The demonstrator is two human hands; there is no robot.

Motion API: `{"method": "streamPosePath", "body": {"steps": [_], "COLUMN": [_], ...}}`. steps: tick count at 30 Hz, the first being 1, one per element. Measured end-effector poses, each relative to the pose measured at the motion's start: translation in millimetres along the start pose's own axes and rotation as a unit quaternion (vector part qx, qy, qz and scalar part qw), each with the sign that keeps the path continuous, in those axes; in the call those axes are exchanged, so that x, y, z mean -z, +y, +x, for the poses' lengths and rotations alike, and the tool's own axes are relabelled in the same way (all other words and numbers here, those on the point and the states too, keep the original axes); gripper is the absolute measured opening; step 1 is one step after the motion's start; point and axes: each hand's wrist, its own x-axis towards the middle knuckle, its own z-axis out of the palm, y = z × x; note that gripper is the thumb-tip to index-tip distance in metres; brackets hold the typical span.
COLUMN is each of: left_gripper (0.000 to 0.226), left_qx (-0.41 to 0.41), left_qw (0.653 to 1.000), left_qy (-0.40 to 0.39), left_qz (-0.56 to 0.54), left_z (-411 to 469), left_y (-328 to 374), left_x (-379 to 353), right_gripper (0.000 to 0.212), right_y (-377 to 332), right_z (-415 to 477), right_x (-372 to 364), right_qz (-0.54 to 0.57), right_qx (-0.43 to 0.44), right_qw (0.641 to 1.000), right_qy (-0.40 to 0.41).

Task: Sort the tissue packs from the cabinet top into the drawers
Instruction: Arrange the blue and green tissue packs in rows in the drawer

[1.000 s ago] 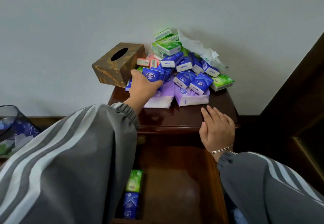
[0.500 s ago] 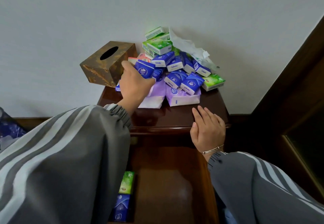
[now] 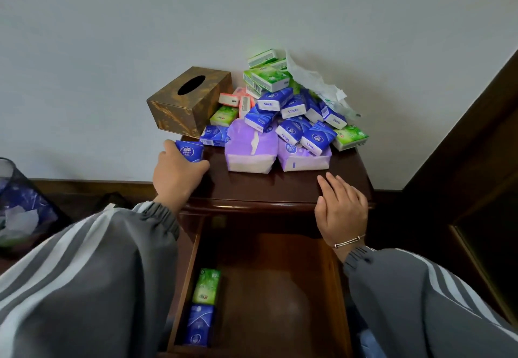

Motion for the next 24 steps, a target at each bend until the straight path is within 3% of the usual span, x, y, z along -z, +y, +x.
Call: {"method": "streamPosePath", "body": {"steps": [3,5,8,10,13,17,24], "left_gripper": [0.061,0.062,0.063,0.063,0.064,0.06,0.063], "left_qx": [-0.016,-0.037,-0.055,-0.063,-0.077,-0.088,-0.105], "left_qw": [0.998,0.996,0.994,0.994,0.994,0.992,0.988], "left_qy": [0.057,0.081,0.093,0.086,0.077,0.081,0.101], "left_qz": [-0.011,-0.016,-0.011,-0.008,-0.006,-0.028,-0.045], "left_z": [-10.9,-12.8,-4.5,-0.7,1.9,2.1,1.1], "left_y": [-1.6,-6.2,-11.9,-13.4,-15.7,-18.9,-22.5], "left_x": [-9.7,-15.2,-18.9,-21.1,-20.7,-20.4,-24.2], "right_gripper": [0.047,0.043,0.03,0.025,0.02,0.034,0.066], "right_y": [-1.4,-7.5,-39.1,-70.4,-118.4,-155.0,-148.5], "right_z": [-0.6,5.8,45.9,93.6,175.3,266.2,301.1], "right_x": [12.8,25.7,48.0,60.0,60.9,39.2,2.8], "right_qz": [0.062,0.115,0.146,0.156,0.143,0.006,-0.071], "right_qx": [-0.01,-0.015,0.066,0.117,0.103,0.044,-0.081], "right_qw": [0.998,0.993,0.98,0.974,0.983,0.996,0.98], "right_qy": [-0.008,0.032,0.115,0.118,0.051,-0.074,-0.167]}}
